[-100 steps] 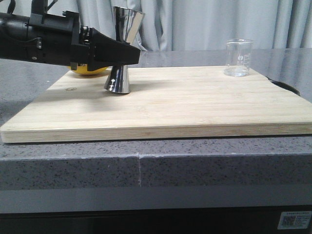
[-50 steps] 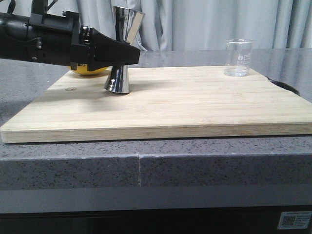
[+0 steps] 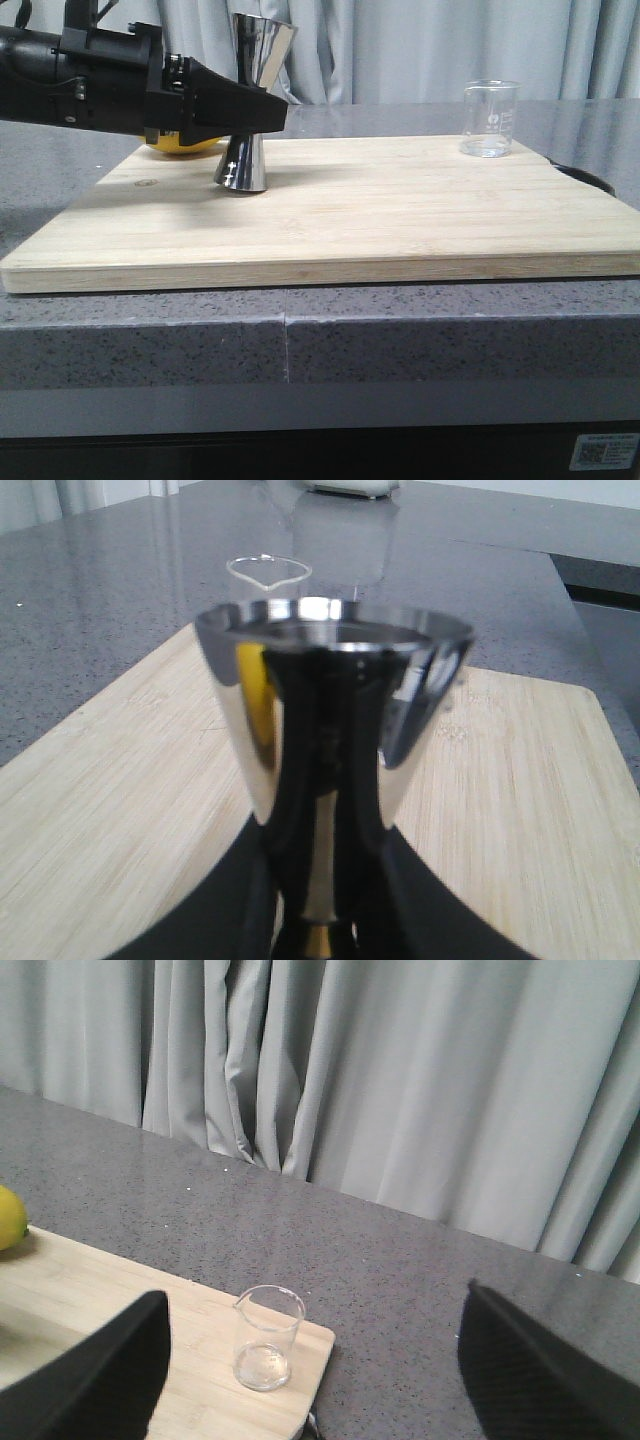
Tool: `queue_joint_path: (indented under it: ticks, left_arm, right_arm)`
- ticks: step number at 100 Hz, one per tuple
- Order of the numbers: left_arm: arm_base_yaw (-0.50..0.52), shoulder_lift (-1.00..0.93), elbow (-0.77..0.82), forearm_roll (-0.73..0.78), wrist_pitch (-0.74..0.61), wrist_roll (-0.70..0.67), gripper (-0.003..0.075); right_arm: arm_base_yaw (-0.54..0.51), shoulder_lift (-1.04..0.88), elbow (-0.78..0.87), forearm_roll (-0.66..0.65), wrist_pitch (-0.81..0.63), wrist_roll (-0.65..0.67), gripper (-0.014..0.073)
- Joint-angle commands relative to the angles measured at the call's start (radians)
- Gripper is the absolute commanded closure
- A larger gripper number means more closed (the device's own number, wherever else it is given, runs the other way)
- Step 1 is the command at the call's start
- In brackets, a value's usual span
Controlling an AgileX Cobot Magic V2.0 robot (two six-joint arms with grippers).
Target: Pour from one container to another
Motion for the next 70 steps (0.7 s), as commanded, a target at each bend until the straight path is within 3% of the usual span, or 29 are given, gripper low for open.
queue_joint_path:
  ticks: [1,25,52,70]
  left_arm:
    - [0.004,-0.045,-0.027,-0.061,0.082,0.003,0.0738]
    - [0.004,-0.045,-0.027,-0.059,0.074,0.003,0.0733]
    - [0.004,-0.045,-0.027,-0.057,0.052,-0.025,0.0561]
    - [0.004,-0.045,-0.027,-0.057,0.052,-0.026,0.054]
  right_arm:
    - [-0.005,-0.001,-0.027,0.024,0.011,-0.003,0.0062]
    - [-0.005,-0.001,-0.027,0.024,0.011,-0.003,0.0062]
    - [-0.005,-0.001,-0.027,0.024,0.011,-0.003,0.0062]
    - [-0.005,-0.001,-0.027,0.024,0.011,-0.003,0.0062]
